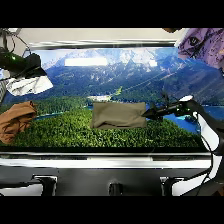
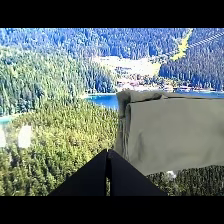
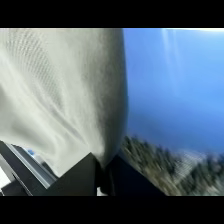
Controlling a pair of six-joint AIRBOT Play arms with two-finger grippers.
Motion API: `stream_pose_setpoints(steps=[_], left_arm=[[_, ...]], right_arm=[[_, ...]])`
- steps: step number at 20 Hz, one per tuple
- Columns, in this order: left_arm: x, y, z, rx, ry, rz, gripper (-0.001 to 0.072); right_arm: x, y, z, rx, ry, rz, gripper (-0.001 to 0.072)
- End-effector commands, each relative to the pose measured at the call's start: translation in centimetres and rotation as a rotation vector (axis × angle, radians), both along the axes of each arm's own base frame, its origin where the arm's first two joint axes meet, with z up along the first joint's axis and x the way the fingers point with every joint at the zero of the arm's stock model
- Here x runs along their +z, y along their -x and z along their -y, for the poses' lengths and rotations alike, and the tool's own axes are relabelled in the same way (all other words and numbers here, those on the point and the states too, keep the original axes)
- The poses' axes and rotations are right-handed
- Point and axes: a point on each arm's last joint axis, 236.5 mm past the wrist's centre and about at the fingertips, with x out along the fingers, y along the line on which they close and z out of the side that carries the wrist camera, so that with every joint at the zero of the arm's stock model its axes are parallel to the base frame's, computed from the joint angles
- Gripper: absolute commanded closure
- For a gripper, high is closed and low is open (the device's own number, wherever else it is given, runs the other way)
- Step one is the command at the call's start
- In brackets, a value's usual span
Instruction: Fold the clothes and pants, and hang the long-sleeved shirts on hangers.
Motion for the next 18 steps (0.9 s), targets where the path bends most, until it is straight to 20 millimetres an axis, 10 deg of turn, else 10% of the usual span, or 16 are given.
stream_pose_setpoints(steps=[1, 10, 14, 18], left_arm=[[0.0, 0.0, 0.0, -0.001, -0.001, -0.001, 0.069], [0.0, 0.0, 0.0, -0.001, -0.001, -0.001, 0.069], [0.0, 0.0, 0.0, -0.001, -0.001, -0.001, 0.069], [0.0, 0.0, 0.0, -0.001, -0.001, -0.002, 0.069]], right_arm=[[2.1, -2.6, -0.1, -0.051, -0.018, 0.038, 0.0684], [17.5, -14.5, 7.8, -0.3, 0.277, 0.325, 0.0684], [24.7, -17.0, 12.0, -0.495, 0.286, 0.435, 0.0685], [27.8, -17.5, 18.6, -0.718, 0.264, 0.465, 0.0685]])
